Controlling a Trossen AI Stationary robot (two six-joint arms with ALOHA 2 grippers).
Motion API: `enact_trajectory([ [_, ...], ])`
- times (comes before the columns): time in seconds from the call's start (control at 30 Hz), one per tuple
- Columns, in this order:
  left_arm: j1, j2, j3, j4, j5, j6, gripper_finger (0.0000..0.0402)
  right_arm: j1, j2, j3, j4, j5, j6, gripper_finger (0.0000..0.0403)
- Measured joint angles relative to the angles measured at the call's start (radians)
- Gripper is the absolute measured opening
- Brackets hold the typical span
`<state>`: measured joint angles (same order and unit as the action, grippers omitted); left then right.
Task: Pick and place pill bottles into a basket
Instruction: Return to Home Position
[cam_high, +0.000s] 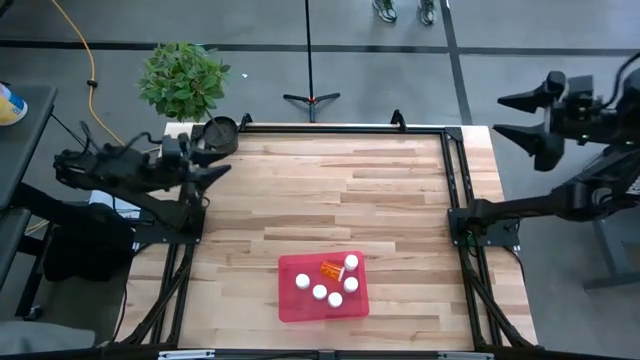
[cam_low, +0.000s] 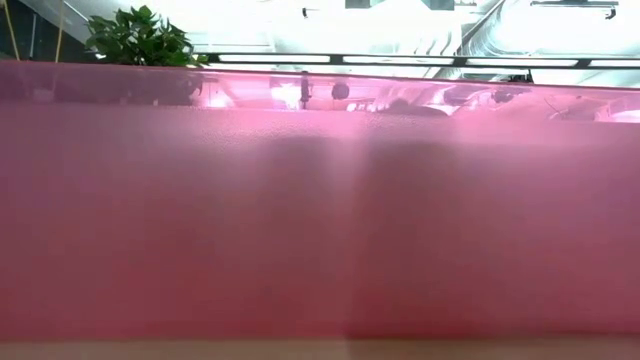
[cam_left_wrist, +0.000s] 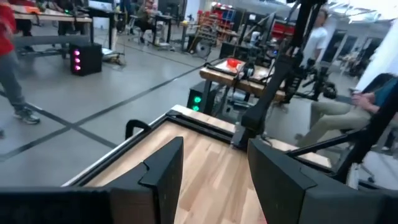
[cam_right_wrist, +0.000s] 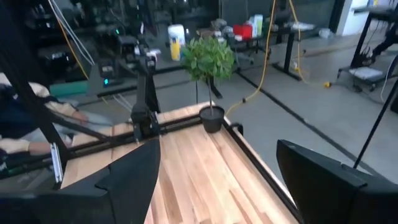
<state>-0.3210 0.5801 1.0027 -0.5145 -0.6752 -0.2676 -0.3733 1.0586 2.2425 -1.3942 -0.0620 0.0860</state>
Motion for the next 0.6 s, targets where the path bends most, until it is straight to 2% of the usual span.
enact_trajectory([
  [0.1, 0.0, -0.04, -0.001, -0.028, 0.011, -0.019, 0.0211, 0.0, -0.037, -0.044, 0.063, -0.012, -0.005, 0.0312],
  [0.17, 0.0, -0.059, -0.001, -0.038, 0.012, -0.018, 0.0211, 0.0, -0.085, -0.13, 0.142, -0.025, -0.013, 0.0312],
  [0.27, 0.0, -0.082, 0.0, -0.074, 0.047, 0.015, 0.0211, 0.0, -0.184, -0.314, 0.285, -0.027, -0.001, 0.0312],
  [0.47, 0.0, -0.113, -0.001, -0.09, 0.14, 0.067, 0.0211, 0.0, -0.396, -0.745, 0.567, -0.006, 0.124, 0.0312],
  [0.6, 0.0, -0.159, -0.009, -0.089, 0.185, 0.092, 0.0211, 0.0, -0.504, -0.942, 0.749, -0.023, 0.205, 0.0312],
])
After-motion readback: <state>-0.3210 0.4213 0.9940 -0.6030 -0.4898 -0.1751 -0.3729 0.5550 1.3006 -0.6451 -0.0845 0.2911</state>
